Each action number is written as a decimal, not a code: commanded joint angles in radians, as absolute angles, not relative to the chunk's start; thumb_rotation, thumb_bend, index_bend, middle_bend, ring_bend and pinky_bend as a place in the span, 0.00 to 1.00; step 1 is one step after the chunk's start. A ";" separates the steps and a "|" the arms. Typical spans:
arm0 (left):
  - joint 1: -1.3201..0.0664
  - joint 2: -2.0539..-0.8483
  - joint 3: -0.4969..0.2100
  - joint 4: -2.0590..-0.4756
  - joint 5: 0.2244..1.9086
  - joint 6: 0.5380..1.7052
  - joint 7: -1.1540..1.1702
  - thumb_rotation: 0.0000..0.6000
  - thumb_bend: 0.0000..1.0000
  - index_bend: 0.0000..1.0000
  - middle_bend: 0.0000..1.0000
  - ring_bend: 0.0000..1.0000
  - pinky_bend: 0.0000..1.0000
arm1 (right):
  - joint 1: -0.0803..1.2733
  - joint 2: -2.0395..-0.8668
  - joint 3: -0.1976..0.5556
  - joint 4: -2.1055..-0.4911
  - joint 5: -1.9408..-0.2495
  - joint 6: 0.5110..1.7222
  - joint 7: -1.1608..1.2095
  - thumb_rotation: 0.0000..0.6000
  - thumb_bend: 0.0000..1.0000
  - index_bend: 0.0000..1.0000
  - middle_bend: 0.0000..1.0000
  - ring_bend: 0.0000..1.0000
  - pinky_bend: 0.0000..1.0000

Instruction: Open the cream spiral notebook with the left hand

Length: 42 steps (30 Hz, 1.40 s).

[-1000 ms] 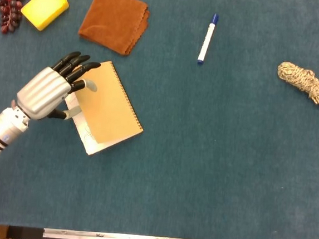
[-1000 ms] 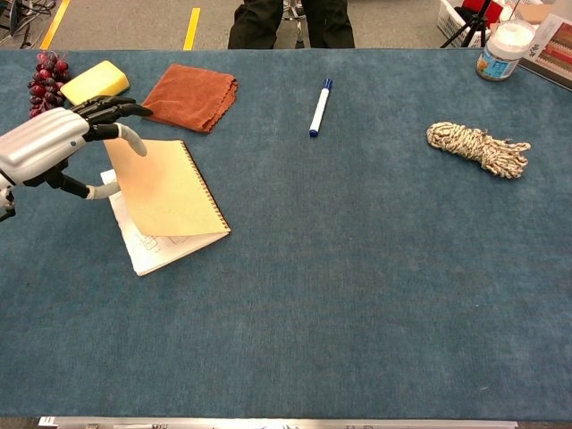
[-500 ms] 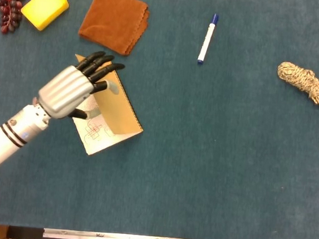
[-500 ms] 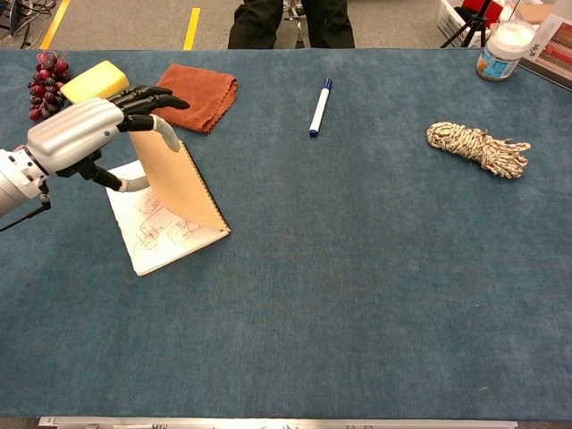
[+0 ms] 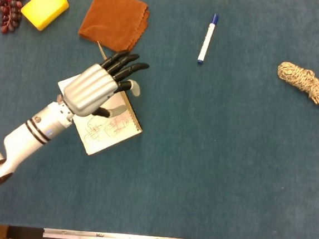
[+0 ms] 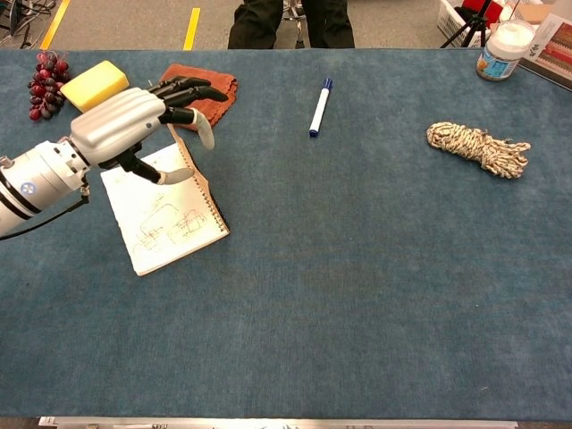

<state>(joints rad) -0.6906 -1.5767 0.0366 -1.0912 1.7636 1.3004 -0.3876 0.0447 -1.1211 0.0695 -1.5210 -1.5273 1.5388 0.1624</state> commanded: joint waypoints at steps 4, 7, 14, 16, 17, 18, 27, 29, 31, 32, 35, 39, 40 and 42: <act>-0.721 -1.597 0.007 -1.112 1.740 1.268 -0.365 1.00 0.26 0.40 0.11 0.00 0.00 | 0.043 -1.123 0.071 -1.516 -1.525 1.541 0.168 1.00 0.37 0.54 0.45 0.40 0.47; -0.733 -1.606 -0.004 -1.121 1.731 1.254 -0.358 1.00 0.26 0.39 0.11 0.00 0.00 | 0.041 -1.124 0.071 -1.513 -1.524 1.542 0.171 1.00 0.37 0.54 0.45 0.40 0.47; -0.754 -1.620 -0.022 -1.138 1.707 1.225 -0.343 1.00 0.26 0.37 0.10 0.00 0.00 | 0.037 -1.128 0.069 -1.505 -1.523 1.545 0.178 1.00 0.37 0.54 0.45 0.40 0.47; -0.757 -1.623 -0.029 -1.144 1.693 1.214 -0.337 1.00 0.26 0.35 0.10 0.00 0.00 | 0.037 -1.128 0.069 -1.504 -1.524 1.546 0.178 1.00 0.37 0.54 0.45 0.40 0.47; -0.758 -1.625 -0.032 -1.146 1.686 1.209 -0.337 1.00 0.26 0.34 0.09 0.00 0.00 | 0.036 -1.128 0.069 -1.504 -1.524 1.546 0.179 1.00 0.37 0.54 0.45 0.40 0.47; -0.759 -1.627 -0.035 -1.147 1.679 1.204 -0.337 1.00 0.26 0.32 0.09 0.00 0.00 | 0.036 -1.128 0.069 -1.504 -1.524 1.547 0.179 1.00 0.37 0.54 0.45 0.40 0.47; -0.760 -1.652 -0.047 -1.131 1.627 1.160 -0.318 1.00 0.26 0.28 0.07 0.00 0.00 | 0.034 -1.124 0.070 -1.509 -1.524 1.549 0.176 1.00 0.37 0.54 0.45 0.40 0.47; -0.754 -1.645 -0.041 -1.128 1.625 1.160 -0.309 1.00 0.26 0.27 0.06 0.00 0.00 | 0.033 -1.123 0.069 -1.510 -1.525 1.549 0.176 1.00 0.37 0.54 0.45 0.40 0.47; -0.742 -1.624 -0.030 -1.137 1.625 1.163 -0.293 1.00 0.26 0.26 0.06 0.00 0.00 | 0.034 -1.122 0.070 -1.510 -1.524 1.548 0.176 1.00 0.37 0.54 0.45 0.40 0.47; -0.735 -1.613 -0.024 -1.143 1.625 1.166 -0.282 1.00 0.26 0.26 0.06 0.00 0.00 | 0.034 -1.122 0.070 -1.510 -1.523 1.546 0.176 1.00 0.37 0.54 0.45 0.40 0.47; -0.704 -1.560 0.000 -1.185 1.612 1.164 -0.233 1.00 0.26 0.25 0.06 0.00 0.00 | 0.034 -1.122 0.069 -1.509 -1.521 1.542 0.175 1.00 0.37 0.54 0.45 0.40 0.47; -0.640 -1.479 0.030 -1.270 1.584 1.186 -0.160 1.00 0.26 0.23 0.06 0.00 0.00 | 0.034 -1.122 0.066 -1.507 -1.513 1.530 0.169 1.00 0.37 0.54 0.45 0.40 0.47; -0.624 -1.462 0.036 -1.290 1.577 1.195 -0.145 1.00 0.26 0.22 0.06 0.00 0.00 | 0.034 -1.121 0.066 -1.507 -1.510 1.526 0.166 1.00 0.38 0.54 0.45 0.40 0.47; -0.587 -1.425 0.046 -1.335 1.559 1.219 -0.114 1.00 0.26 0.21 0.06 0.00 0.00 | 0.036 -1.117 0.067 -1.511 -1.502 1.517 0.158 1.00 0.38 0.54 0.45 0.40 0.47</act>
<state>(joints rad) -0.6293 -1.4677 0.0273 -1.2882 1.5829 1.1913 -0.1534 0.0353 -1.1192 0.0663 -1.5093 -1.5055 1.5201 0.1614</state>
